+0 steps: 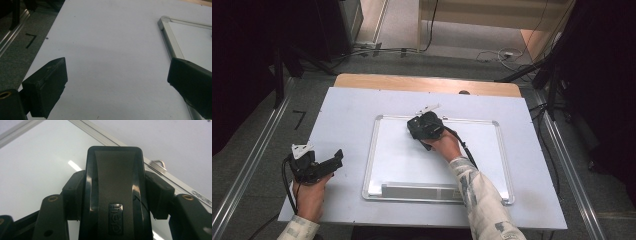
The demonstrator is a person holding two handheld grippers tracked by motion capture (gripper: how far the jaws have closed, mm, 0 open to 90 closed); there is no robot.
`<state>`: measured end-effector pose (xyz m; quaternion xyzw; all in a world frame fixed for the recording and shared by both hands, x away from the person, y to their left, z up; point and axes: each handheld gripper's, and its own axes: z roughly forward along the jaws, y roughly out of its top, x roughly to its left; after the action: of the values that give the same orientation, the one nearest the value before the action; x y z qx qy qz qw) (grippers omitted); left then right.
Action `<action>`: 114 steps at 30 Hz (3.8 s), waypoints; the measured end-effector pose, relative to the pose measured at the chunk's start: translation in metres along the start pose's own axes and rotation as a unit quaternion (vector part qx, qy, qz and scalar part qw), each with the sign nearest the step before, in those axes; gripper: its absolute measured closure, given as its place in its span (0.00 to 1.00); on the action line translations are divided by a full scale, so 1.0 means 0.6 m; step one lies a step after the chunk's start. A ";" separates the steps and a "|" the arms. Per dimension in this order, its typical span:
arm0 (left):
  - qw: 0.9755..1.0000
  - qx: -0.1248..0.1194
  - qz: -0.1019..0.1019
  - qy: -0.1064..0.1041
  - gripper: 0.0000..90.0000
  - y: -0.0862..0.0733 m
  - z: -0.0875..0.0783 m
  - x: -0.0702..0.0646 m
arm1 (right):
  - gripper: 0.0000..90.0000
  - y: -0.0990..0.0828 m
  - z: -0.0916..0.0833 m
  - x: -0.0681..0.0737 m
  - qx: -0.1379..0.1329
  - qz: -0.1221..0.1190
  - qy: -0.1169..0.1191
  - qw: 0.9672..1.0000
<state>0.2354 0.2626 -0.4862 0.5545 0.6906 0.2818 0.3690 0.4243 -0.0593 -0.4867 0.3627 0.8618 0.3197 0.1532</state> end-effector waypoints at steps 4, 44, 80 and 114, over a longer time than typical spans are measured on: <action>1.000 -0.001 0.000 0.000 0.03 0.000 0.001 -0.001 | 0.43 -0.012 -0.011 -0.018 0.003 0.003 -0.004 1.000; 1.000 0.003 -0.002 0.004 0.03 -0.002 0.001 0.001 | 0.42 -0.106 -0.090 -0.142 0.001 0.061 -0.054 0.997; 1.000 0.004 -0.001 0.005 0.03 -0.001 0.003 -0.001 | 0.42 -0.176 -0.155 -0.196 -0.016 0.089 -0.081 0.993; 1.000 0.003 -0.002 0.003 0.03 0.000 0.003 -0.003 | 0.42 -0.226 -0.264 -0.144 -0.063 0.129 -0.105 0.984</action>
<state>0.2372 0.2609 -0.4871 0.5535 0.6938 0.2805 0.3656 0.3337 -0.2635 -0.4553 0.4922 0.7651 0.3505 0.2224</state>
